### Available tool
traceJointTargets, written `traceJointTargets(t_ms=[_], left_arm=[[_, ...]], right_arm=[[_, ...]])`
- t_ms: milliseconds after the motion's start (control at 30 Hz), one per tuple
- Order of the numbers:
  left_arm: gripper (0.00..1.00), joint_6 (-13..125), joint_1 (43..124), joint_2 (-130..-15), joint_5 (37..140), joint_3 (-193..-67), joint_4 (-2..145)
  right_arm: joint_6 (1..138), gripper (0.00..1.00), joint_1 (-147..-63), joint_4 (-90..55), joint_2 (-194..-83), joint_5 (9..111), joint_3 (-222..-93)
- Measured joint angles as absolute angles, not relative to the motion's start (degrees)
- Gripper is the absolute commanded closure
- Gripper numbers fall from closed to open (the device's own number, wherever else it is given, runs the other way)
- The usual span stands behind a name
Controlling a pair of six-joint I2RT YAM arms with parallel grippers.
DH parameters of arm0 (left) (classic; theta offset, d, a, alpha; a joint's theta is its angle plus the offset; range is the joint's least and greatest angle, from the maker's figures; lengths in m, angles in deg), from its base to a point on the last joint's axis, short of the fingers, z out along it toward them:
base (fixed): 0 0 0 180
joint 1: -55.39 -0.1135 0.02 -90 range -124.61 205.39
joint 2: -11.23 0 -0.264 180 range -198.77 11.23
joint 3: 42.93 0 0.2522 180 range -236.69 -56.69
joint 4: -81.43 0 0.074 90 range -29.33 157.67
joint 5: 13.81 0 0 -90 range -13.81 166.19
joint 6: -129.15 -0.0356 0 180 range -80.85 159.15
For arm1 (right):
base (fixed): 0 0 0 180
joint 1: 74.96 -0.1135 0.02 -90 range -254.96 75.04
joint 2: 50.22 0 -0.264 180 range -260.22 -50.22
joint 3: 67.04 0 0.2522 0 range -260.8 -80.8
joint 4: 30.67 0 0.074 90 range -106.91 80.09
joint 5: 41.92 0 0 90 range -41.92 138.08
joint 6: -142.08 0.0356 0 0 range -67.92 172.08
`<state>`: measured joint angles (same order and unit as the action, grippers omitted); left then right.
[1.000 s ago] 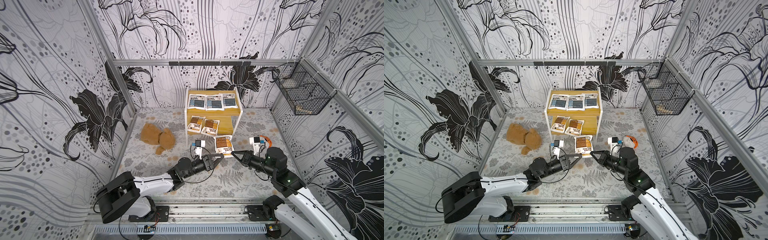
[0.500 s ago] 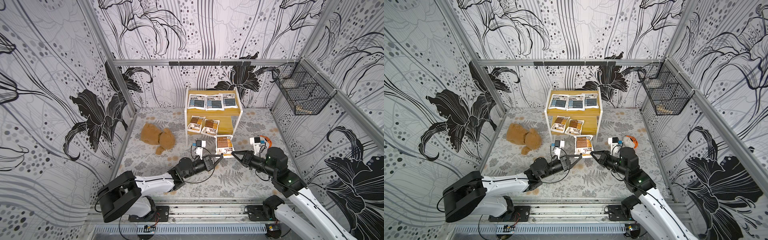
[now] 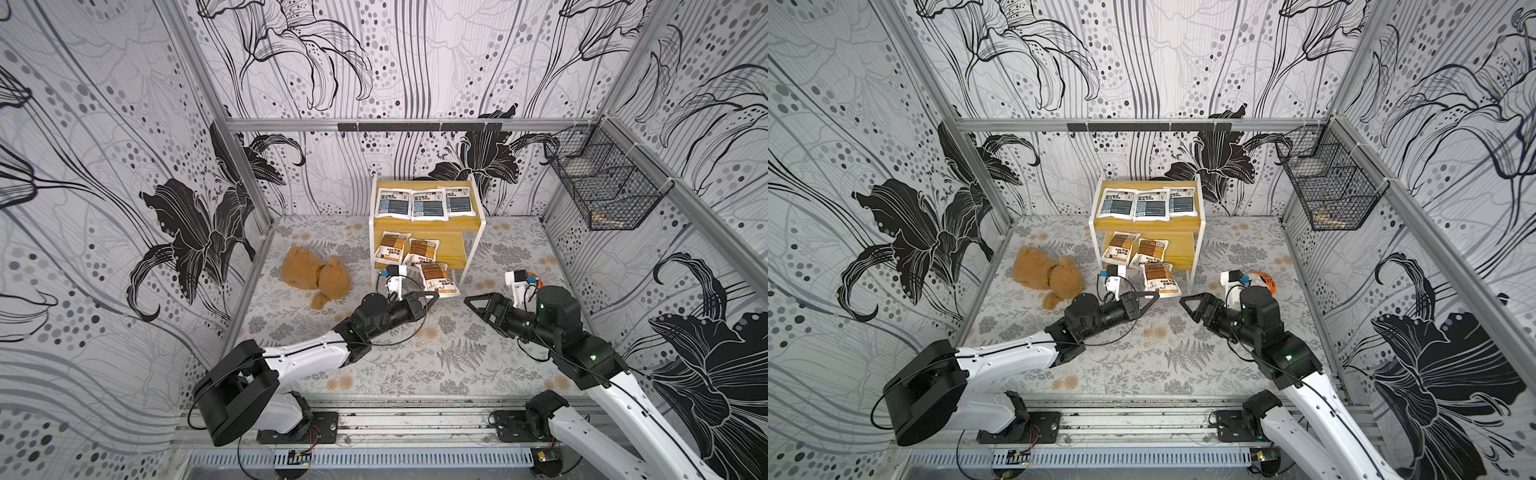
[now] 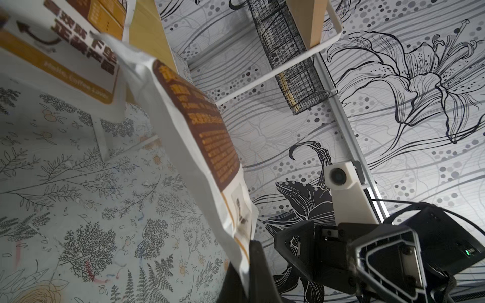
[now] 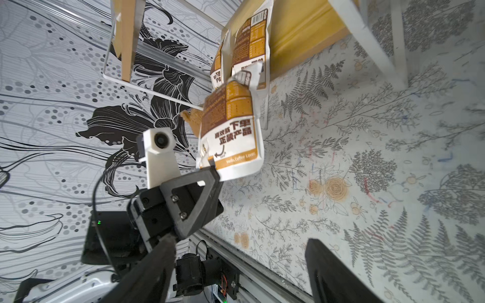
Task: Place the bagged coffee beans on the shelf by color
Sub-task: Place the bagged coffee beans on the shelf.
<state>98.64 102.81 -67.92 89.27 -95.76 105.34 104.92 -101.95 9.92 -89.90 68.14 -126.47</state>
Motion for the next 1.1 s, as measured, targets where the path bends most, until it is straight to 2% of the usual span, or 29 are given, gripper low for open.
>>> traceJointTargets(t_ms=[333, 1100], left_arm=[[1.00, 92.2, 98.7, -75.2, 93.8, -108.4, 94.8], [1.00, 86.2, 93.7, -87.9, 101.6, -118.5, 87.2]], right_arm=[[103.0, 0.13, -101.9, 12.3, -90.6, 66.8, -126.7], [102.2, 0.13, -101.9, 11.5, -90.7, 66.6, -125.7]])
